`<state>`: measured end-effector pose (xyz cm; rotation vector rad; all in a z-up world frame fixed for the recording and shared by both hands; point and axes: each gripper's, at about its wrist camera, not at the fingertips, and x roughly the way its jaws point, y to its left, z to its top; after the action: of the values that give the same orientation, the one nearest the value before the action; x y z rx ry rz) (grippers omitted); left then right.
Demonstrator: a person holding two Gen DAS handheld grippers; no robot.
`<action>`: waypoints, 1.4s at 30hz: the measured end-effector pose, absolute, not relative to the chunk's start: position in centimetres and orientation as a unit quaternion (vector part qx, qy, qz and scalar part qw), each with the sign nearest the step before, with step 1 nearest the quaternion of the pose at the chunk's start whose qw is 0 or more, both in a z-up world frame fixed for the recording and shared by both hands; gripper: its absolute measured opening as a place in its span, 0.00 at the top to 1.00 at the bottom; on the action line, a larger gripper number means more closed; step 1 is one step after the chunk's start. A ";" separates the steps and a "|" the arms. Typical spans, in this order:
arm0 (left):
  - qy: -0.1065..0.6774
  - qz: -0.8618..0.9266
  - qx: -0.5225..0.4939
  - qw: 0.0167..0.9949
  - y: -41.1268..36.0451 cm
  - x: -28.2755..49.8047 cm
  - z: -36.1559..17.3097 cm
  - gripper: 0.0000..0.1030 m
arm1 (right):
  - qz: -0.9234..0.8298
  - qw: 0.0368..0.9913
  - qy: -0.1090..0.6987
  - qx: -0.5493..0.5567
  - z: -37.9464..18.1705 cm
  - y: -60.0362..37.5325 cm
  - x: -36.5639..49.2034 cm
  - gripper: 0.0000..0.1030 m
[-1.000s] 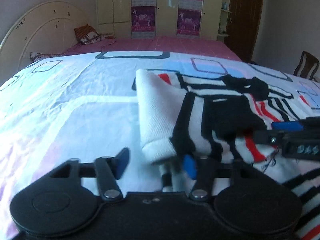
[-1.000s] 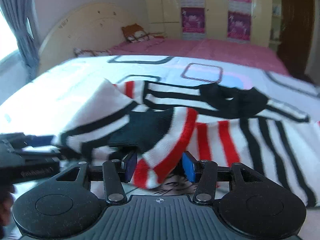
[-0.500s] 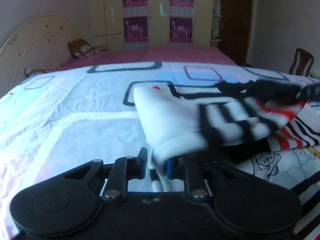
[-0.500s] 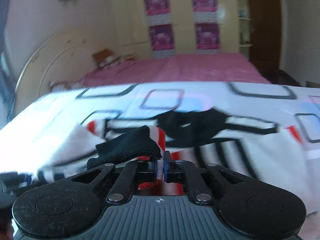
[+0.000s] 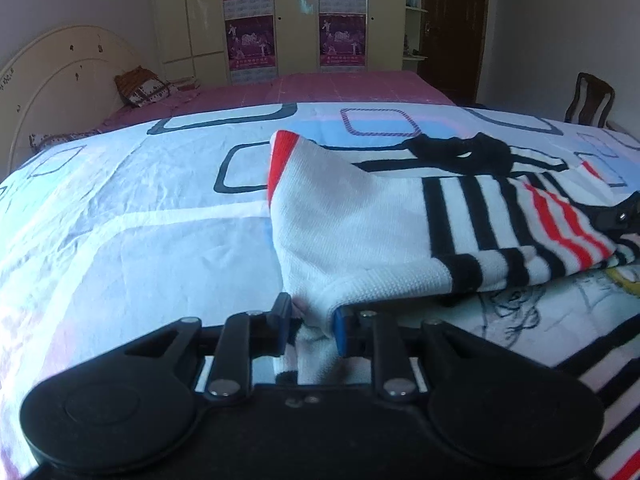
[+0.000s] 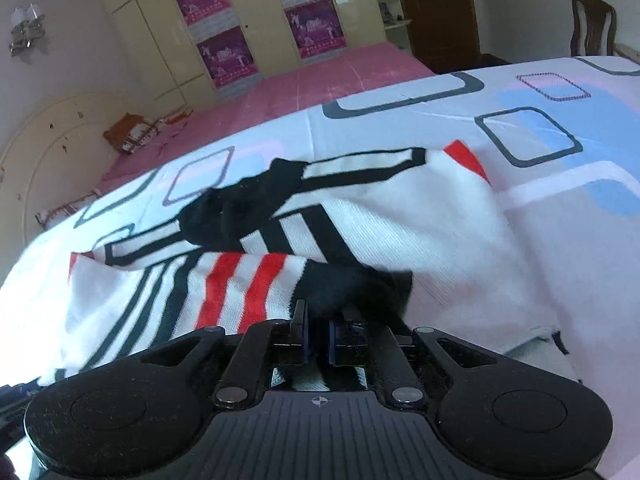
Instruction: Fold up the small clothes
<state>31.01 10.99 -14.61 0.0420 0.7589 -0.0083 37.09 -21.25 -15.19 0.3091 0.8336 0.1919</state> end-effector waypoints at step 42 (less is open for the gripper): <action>0.367 0.062 -0.156 0.915 16.3 43.1 -16.1 0.79 | 0.117 0.907 0.401 0.055 -17.1 -21.2 39.1 0.94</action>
<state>43.07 16.27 -16.06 -0.3214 0.7556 0.1281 39.12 -21.22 -17.07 0.1133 0.8274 0.2422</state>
